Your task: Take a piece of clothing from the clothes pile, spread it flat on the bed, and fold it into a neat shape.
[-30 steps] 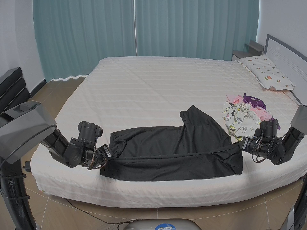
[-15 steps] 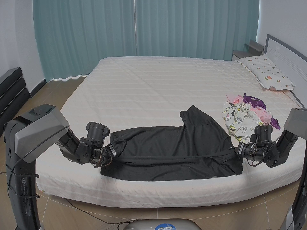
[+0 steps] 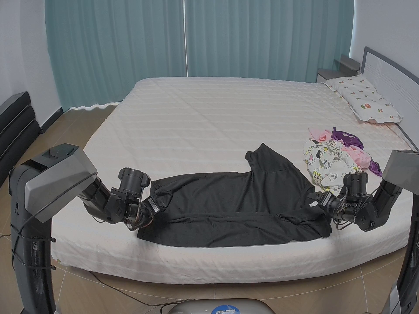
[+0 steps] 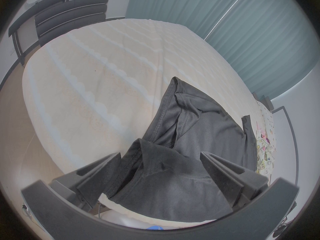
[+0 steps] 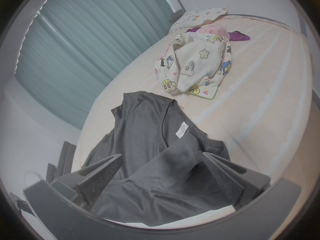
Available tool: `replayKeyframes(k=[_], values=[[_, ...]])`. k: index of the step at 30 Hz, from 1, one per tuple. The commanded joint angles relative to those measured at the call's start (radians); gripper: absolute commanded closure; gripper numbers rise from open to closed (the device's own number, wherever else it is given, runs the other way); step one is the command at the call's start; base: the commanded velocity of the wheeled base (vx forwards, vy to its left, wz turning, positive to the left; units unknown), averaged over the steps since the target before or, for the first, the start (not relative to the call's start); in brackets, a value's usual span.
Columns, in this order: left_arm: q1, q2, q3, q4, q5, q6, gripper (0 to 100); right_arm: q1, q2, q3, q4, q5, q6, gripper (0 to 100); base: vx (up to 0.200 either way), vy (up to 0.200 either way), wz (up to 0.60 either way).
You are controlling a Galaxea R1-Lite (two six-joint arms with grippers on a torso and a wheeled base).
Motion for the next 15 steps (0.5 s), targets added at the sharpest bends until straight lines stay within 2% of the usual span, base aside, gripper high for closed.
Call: replayKeyframes(k=[1,5,6,7,9,15], values=[[0.049,-0.190,0.150,-0.005,-0.092,-0.004,0,0.000,-0.142,0.121,-0.006,0.016,0.119,0,0.000,0.000,0.00],[0.061,-0.264,0.225,-0.010,-0.144,-0.035,0,0.005,-0.184,0.198,-0.023,0.047,0.171,0,0.000,0.000,0.00],[0.063,-0.305,0.262,-0.025,-0.158,-0.088,0,0.002,-0.193,0.262,-0.081,0.092,0.204,0,0.000,0.000,0.00],[0.063,-0.305,0.262,-0.025,-0.158,-0.088,0,0.002,-0.193,0.262,-0.081,0.092,0.204,0,0.000,0.000,0.00],[0.069,-0.325,0.306,-0.068,-0.200,-0.130,0,0.003,-0.164,0.328,-0.192,0.122,0.229,0,0.000,0.000,0.00],[0.084,-0.305,0.337,-0.108,-0.230,-0.134,0,0.020,-0.069,0.419,-0.408,0.125,0.229,0,0.200,0.000,0.00]])
